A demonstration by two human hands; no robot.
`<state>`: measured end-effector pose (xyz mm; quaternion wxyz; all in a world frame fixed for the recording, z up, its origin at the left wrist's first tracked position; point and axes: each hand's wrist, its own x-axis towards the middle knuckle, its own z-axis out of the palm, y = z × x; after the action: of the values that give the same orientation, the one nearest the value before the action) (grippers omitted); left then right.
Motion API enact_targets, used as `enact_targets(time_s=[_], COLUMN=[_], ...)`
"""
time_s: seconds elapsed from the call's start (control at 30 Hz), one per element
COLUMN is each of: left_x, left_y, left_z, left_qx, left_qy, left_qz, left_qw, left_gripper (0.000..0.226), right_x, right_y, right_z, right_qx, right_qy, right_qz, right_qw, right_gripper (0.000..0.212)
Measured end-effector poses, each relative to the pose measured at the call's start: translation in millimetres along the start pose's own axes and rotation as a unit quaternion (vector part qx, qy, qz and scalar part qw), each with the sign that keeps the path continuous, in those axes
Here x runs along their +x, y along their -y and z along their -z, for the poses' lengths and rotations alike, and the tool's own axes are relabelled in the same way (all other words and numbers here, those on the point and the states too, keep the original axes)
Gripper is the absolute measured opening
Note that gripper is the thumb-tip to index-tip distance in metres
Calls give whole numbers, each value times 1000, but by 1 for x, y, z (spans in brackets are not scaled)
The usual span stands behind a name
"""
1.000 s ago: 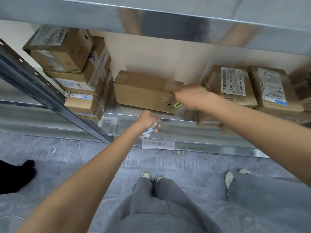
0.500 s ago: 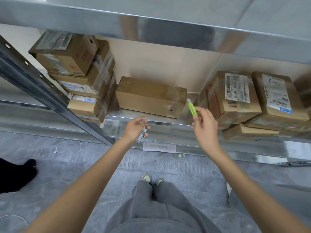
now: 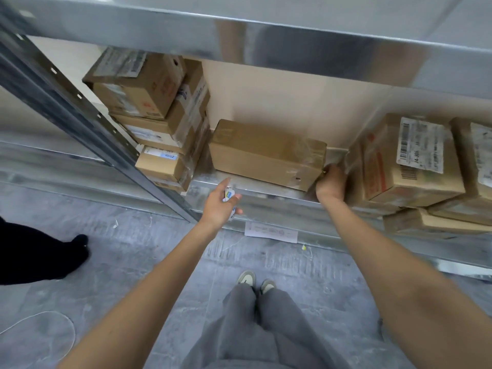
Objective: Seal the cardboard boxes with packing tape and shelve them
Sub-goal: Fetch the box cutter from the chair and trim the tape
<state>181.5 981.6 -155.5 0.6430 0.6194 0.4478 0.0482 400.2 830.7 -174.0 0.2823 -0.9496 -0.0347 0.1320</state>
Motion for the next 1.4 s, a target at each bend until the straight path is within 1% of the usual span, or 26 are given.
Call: enact_targets(time_s=[0.1,0.13,0.2,0.23,0.27,0.3,0.33,0.37,0.4,0.43,0.47,0.5,0.53,0.6,0.67,0.77,0.83,0.9,0.97,1.03,1.17,1.23,1.27,1.33,1.37,1.4], left_x=[3,4,7,8,10,11,12,14,15,17,19,21,22,22,21,27,34,39,44,51,64,62,60,56,54,52], left_y=[-1,-1,-2,-2,-2,-2,-1,1,1,1,1,1,0,-2,-6,-10,-12,-14,-18,-22,-24,-28,-29,-29,-29,-28], left_z=[1,1,1,2,3,4,5,7,9,11,12,12,12,8,6,9,10,9,5,1,-3,-8,-13,-22,-28,-33], left_qx=[10,13,23,32,44,57,70,87,111,139,169,195,216,246,272,317,350,381,408,431,483,504,507,487,466,442], left_qy=[-13,-16,-21,-25,-32,-42,-53,-65,-74,-79,-84,-87,-89,-97,-119,-154,-148,-132,-126,-127,-130,-159,-174,-203,-209,-199], left_qz=[-9,-12,-13,-12,-11,-12,-18,-26,-33,-39,-43,-49,-54,-78,-105,-121,-130,-137,-140,-151,-143,-145,-157,-211,-252,-294], left_qw=[1000,1000,999,999,998,997,996,994,991,986,981,976,971,961,949,928,916,905,893,880,854,836,830,823,822,824], left_gripper=[56,56,57,57,58,58,59,59,59,60,60,60,60,58,56,55,61,70,73,74,79,79,76,67,61,56], right_x=[0,-3,-10,-11,-10,-10,-9,-8,-8,-8,-9,-10,-12,-15,-21,-34,-47,-58,-69,-80,-88,-91,-94,-107,-114,-119], right_y=[8,11,18,22,27,33,36,39,41,41,41,40,39,36,32,20,12,2,-9,-17,-30,-37,-40,-46,-48,-51], right_z=[10,16,33,41,49,55,61,65,68,70,70,68,67,65,69,77,85,90,93,92,80,73,70,61,56,50], right_qx=[32,51,82,92,94,85,47,-22,-100,-150,-162,-141,-103,-30,5,48,86,113,147,192,266,340,378,432,457,475], right_qy=[-1,-16,-72,-76,-42,26,106,174,223,255,274,277,263,210,183,167,161,160,169,192,224,229,226,222,220,219], right_qz=[36,63,142,179,201,207,208,210,213,214,216,218,223,222,209,184,141,107,74,32,-48,-101,-131,-174,-193,-207], right_qw=[999,997,984,977,974,974,971,962,946,931,923,925,933,952,961,967,973,975,972,962,936,907,888,857,840,826], right_gripper=[25,29,35,41,49,61,74,88,99,106,110,112,111,101,94,90,88,92,94,87,85,78,70,51,44,39])
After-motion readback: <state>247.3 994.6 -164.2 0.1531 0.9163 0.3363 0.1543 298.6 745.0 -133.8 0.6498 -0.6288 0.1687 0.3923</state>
